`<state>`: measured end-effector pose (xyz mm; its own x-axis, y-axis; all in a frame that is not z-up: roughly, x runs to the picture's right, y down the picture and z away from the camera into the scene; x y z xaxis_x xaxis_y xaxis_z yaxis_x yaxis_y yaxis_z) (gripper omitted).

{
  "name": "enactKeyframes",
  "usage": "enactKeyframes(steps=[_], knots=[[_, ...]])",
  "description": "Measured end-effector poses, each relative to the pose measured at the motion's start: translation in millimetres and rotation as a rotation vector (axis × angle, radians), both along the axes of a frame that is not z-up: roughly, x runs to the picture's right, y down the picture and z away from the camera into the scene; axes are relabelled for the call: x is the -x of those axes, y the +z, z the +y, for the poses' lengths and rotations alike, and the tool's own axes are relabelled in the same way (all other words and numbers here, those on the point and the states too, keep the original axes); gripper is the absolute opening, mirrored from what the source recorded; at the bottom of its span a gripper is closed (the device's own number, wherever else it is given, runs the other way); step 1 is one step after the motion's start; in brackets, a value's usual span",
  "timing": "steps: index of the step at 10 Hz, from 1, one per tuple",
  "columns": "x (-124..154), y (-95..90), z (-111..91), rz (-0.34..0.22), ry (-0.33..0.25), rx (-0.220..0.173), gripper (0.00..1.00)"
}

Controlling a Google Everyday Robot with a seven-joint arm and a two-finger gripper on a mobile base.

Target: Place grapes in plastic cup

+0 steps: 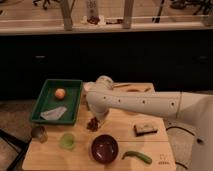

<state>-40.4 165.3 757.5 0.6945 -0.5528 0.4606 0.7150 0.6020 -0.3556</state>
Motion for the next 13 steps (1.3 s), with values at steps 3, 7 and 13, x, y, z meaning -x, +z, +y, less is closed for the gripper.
enactKeyframes(steps=[3,7,13], knots=[[19.0,-9.8,9.3,-0.037,-0.054,0.0,0.01],[39.0,-21.6,21.0,-0.081,-0.111,-0.003,0.01],[78.5,-35.3,29.4,-0.15,-0.192,-0.002,0.01]])
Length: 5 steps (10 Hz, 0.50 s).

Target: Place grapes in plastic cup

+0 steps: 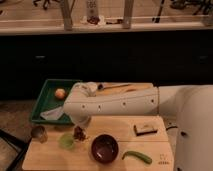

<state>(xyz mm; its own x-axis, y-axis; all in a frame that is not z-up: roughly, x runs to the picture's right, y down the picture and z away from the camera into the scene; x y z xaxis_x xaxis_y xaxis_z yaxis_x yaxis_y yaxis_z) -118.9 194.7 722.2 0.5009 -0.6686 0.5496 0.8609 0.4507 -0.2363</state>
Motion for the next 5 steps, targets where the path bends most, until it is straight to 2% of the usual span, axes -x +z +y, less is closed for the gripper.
enactKeyframes(steps=[3,5], knots=[[27.1,-5.6,0.3,-0.044,-0.04,0.006,0.01],[32.4,-7.6,1.6,-0.06,-0.066,0.012,0.01]])
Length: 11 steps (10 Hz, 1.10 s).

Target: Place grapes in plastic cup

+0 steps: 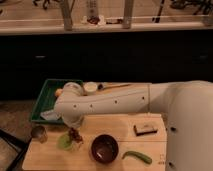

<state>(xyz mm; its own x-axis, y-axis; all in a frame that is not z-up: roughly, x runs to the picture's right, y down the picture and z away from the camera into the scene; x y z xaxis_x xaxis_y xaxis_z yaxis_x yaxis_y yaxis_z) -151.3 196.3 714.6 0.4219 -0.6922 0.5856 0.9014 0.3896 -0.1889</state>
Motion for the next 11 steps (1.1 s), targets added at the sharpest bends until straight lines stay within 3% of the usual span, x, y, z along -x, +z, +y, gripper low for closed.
enactKeyframes(steps=[5,11], knots=[[26.0,-4.3,1.2,-0.062,-0.064,0.018,0.01],[39.6,-4.2,-1.2,-0.096,-0.114,0.025,0.01]])
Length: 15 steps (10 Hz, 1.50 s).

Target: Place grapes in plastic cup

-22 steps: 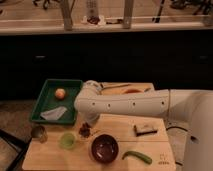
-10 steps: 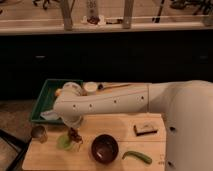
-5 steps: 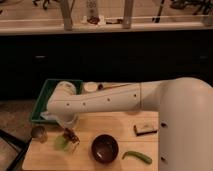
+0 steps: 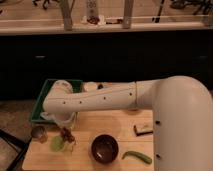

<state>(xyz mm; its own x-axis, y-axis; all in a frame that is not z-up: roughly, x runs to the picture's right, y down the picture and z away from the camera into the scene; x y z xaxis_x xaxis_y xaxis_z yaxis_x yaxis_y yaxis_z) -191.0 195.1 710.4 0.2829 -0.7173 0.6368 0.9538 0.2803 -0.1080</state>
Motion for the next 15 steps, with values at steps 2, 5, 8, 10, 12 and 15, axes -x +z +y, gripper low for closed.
enactKeyframes(steps=[2,5,8,10,12,15], knots=[[-1.7,1.0,-2.2,-0.001,-0.012,-0.002,0.01],[5.3,0.5,-3.4,-0.014,-0.029,-0.003,0.01],[6.4,1.7,-6.1,-0.019,-0.042,-0.005,0.01],[9.3,2.2,-7.6,-0.026,-0.048,-0.008,0.01],[10.3,-0.7,-11.1,-0.023,-0.044,-0.017,0.01],[15.1,-9.5,-19.4,-0.019,-0.04,-0.037,0.01]])
